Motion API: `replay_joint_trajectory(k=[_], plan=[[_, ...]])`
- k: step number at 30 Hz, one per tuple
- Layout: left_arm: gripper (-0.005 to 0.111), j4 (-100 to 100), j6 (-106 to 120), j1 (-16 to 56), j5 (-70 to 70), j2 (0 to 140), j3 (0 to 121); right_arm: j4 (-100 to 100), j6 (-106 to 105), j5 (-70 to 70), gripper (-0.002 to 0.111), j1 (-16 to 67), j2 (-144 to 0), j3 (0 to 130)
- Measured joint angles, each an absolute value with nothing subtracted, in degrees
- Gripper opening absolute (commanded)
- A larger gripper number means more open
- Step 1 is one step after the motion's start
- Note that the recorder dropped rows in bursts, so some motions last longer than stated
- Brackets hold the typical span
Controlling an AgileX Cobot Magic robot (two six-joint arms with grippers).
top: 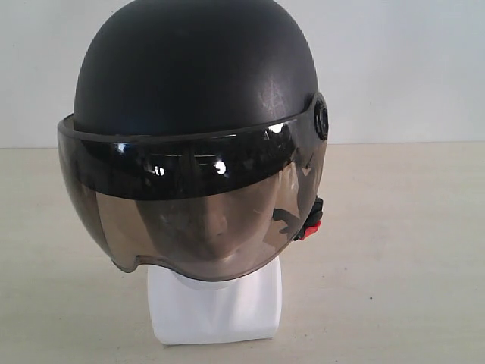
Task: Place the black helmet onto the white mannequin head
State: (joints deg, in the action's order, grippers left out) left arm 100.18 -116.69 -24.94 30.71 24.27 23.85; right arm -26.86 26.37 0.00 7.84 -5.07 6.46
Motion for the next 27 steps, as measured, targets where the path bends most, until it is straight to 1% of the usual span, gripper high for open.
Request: replay_joint_trajectory(k=[9,16,27], plan=[[0.004,100.2,-116.7,-24.9,30.7,24.3,23.9,-27.1,25.5,-0.8,0.000,7.4,-4.8,0.5],[0.004,100.2,-116.7,-24.9,30.7,24.3,23.9,-27.2,25.5,3.2,0.000,7.4,-0.7,0.3],[0.004,100.2,-116.7,-24.9,30.7,24.3,23.9,-27.5,25.5,7.8,0.000,7.4,-0.4,0.0]])
